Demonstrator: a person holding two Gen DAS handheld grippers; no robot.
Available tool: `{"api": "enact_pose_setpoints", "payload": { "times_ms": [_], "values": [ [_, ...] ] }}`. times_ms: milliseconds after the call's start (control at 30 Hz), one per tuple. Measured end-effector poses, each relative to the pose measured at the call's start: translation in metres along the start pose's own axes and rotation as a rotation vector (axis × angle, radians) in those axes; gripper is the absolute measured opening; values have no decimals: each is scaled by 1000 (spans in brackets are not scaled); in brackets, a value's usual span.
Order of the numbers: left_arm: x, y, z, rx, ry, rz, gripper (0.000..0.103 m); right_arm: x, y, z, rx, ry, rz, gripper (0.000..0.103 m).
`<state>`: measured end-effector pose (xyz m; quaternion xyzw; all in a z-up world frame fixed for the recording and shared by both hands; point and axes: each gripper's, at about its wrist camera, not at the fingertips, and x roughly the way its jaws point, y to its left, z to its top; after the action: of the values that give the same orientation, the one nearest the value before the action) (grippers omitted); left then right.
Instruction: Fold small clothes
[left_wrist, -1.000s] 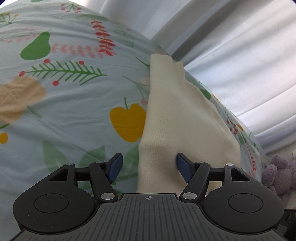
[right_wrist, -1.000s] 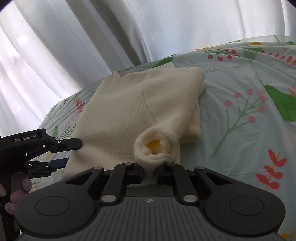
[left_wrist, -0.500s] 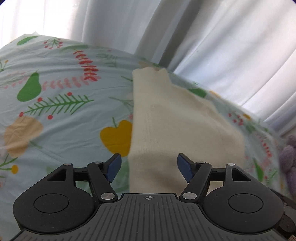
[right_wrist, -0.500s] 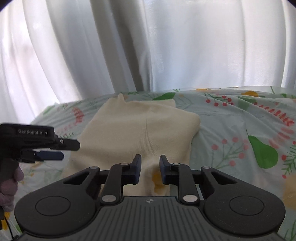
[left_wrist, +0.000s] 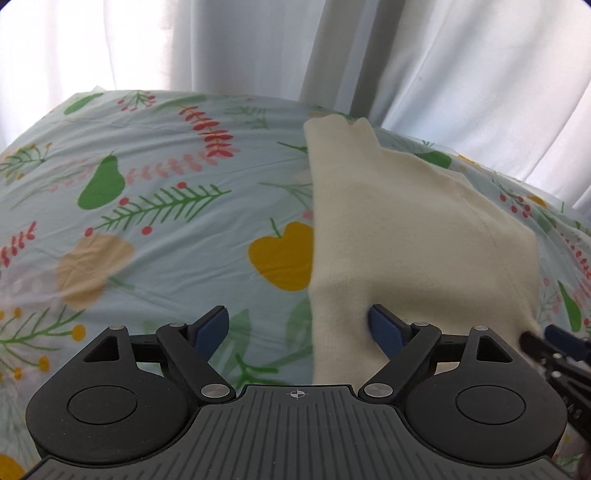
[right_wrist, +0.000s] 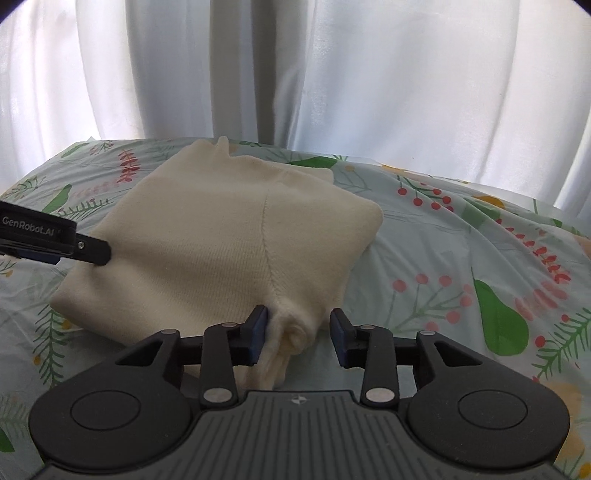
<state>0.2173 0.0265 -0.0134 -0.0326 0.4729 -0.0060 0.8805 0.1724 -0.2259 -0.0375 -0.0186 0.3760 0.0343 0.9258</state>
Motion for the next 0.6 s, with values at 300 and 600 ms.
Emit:
{"api": "enact_pose_setpoints", "payload": {
  "times_ms": [300, 600],
  "values": [
    [-44, 25, -40, 15, 45, 174, 92, -46, 2, -34, 142, 182, 48, 72],
    [-72, 2, -55, 54, 72, 122, 94, -80, 16, -18, 176, 192, 134, 99]
  ]
}}
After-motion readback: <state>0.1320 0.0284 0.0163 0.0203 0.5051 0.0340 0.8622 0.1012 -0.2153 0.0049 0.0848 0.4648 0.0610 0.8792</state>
